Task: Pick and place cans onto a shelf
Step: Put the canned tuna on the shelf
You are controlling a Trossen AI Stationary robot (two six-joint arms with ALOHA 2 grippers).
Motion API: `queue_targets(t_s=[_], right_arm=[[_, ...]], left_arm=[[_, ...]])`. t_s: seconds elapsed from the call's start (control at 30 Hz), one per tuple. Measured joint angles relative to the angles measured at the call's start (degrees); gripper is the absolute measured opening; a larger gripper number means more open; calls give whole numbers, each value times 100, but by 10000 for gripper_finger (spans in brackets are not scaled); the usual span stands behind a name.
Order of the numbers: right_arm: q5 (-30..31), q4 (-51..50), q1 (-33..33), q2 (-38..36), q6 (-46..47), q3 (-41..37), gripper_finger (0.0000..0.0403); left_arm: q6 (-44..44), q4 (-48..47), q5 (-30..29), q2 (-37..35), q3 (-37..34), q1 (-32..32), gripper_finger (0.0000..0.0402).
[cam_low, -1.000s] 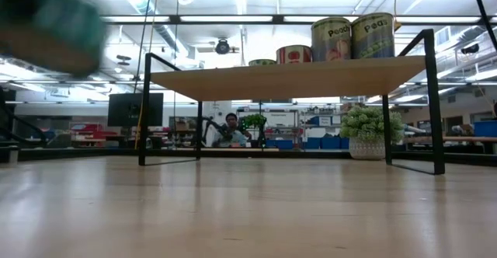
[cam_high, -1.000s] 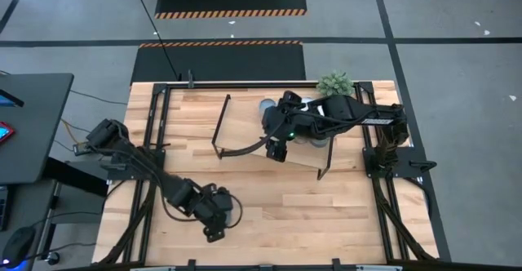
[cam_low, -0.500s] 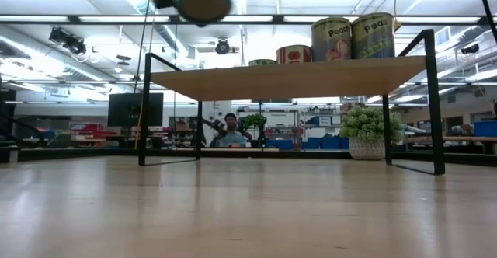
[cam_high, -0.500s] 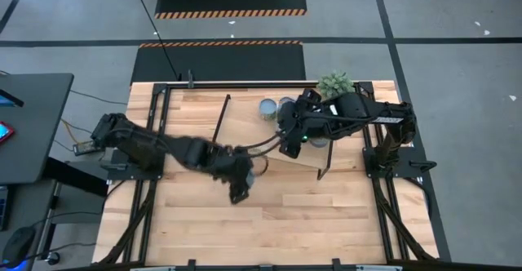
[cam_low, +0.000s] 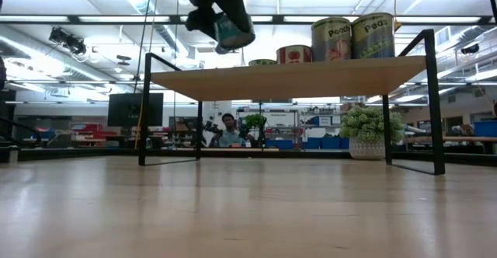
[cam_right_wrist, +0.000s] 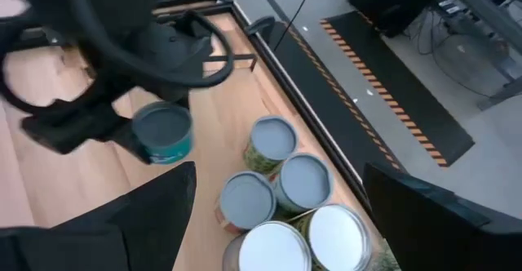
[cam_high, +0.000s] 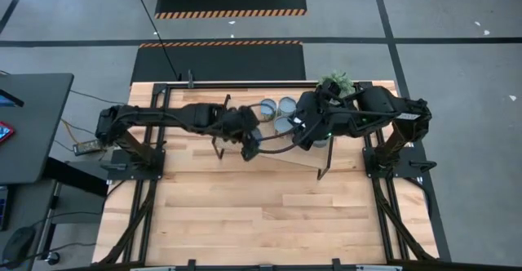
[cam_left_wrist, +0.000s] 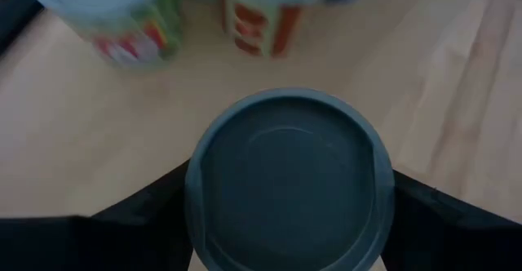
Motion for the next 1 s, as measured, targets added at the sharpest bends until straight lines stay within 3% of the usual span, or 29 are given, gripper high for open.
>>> queue_targets(t_s=[0.43, 0.83, 1.0], right_arm=[[99, 27, -2, -11, 159, -269, 359], [59, 93, -2, -8, 287, -387, 359], [70, 133, -2, -8, 266, -387, 359]], left_arm=[[1923, 693, 84, 563, -31, 496, 289], [2381, 948, 117, 919, -26, 685, 294], [2392, 1057, 59, 935, -28, 680, 315]])
